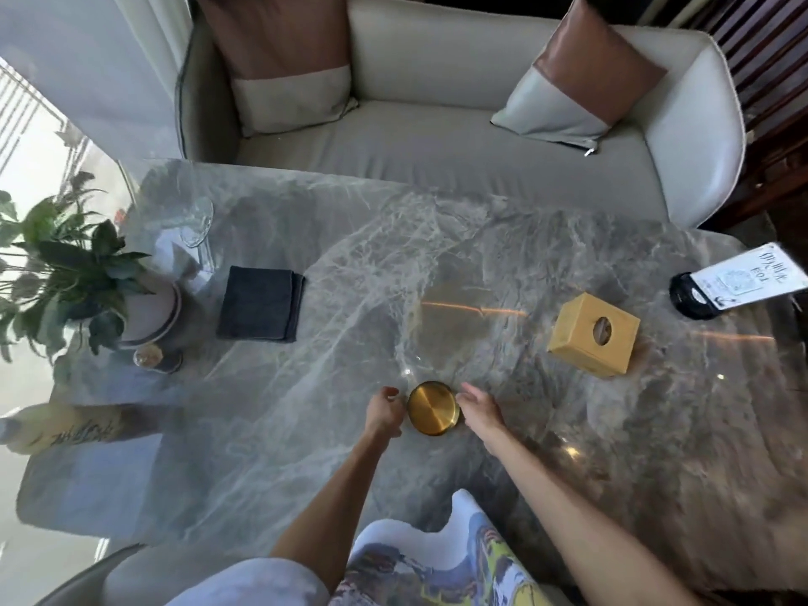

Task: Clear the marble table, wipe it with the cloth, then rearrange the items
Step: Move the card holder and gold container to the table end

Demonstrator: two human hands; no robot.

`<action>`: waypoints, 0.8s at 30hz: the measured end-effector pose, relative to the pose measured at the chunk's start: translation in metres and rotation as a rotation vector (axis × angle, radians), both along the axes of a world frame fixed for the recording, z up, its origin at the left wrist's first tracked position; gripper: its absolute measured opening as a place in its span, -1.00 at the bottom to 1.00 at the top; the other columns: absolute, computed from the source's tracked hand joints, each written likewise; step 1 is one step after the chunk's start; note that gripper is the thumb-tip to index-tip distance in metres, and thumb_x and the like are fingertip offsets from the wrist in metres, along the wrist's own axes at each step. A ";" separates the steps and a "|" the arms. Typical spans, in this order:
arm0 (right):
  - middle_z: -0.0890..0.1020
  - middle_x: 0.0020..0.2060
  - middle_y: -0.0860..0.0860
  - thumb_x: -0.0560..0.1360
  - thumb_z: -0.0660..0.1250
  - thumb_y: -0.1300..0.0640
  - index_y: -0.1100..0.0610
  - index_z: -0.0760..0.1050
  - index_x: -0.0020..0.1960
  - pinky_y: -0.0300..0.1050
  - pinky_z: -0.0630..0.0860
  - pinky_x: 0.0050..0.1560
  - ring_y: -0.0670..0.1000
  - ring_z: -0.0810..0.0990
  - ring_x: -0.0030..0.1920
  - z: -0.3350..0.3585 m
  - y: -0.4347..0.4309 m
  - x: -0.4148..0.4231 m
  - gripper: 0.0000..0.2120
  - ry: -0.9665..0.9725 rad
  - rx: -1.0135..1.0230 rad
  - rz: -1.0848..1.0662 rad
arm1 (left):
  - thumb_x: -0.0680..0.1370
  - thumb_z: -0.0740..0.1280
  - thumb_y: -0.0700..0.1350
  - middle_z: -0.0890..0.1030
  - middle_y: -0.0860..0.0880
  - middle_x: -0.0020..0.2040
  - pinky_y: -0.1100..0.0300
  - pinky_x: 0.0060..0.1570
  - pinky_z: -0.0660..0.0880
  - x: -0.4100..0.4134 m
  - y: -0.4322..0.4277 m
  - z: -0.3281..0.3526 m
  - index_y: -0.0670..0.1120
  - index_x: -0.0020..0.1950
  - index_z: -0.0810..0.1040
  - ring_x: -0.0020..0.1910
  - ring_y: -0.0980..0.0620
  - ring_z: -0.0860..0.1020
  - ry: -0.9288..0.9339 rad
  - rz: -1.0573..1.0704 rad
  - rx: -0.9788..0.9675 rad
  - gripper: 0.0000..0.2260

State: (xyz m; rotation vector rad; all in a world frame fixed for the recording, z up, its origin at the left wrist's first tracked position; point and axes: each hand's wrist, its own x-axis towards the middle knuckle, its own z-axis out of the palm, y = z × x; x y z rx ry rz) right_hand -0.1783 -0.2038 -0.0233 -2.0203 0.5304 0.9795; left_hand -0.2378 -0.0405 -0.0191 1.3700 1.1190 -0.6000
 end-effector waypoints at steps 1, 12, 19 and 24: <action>0.55 0.28 0.08 0.57 0.22 0.12 0.09 0.39 0.42 0.02 0.47 0.28 0.05 0.55 0.18 -0.003 0.001 0.000 -0.58 0.010 -0.007 -0.010 | 0.53 0.19 -0.19 0.57 -0.17 0.06 0.09 -0.28 0.54 0.000 0.001 -0.003 -0.11 0.29 0.44 -0.04 -0.09 0.56 0.009 0.003 -0.016 -0.67; 0.55 0.27 0.12 0.58 0.20 0.26 0.19 0.43 0.39 -0.19 0.49 -0.13 0.01 0.50 0.06 -0.006 0.013 -0.003 -0.63 0.096 0.019 -0.129 | 0.54 0.18 -0.15 0.53 -0.16 0.20 -0.04 -0.08 0.63 -0.002 -0.003 -0.016 -0.08 0.29 0.46 0.15 -0.14 0.55 0.006 0.004 -0.062 -0.68; 0.54 0.30 0.12 0.58 0.17 0.29 0.18 0.41 0.40 -0.12 0.48 0.03 0.00 0.49 0.09 -0.003 0.013 -0.002 -0.61 0.098 0.028 -0.122 | 0.53 0.18 -0.20 0.51 -0.12 0.11 -0.07 0.01 0.63 -0.001 -0.009 -0.018 -0.12 0.31 0.45 0.08 -0.10 0.54 -0.009 0.001 -0.048 -0.66; 0.54 0.28 0.11 0.58 0.16 0.30 0.17 0.42 0.40 -0.26 0.47 -0.20 0.00 0.50 0.09 0.003 0.005 -0.004 -0.61 0.090 0.057 -0.098 | 0.50 0.17 -0.24 0.52 -0.12 0.06 -0.06 -0.03 0.61 0.000 -0.018 -0.013 -0.11 0.28 0.46 -0.01 -0.09 0.56 -0.028 -0.001 0.000 -0.65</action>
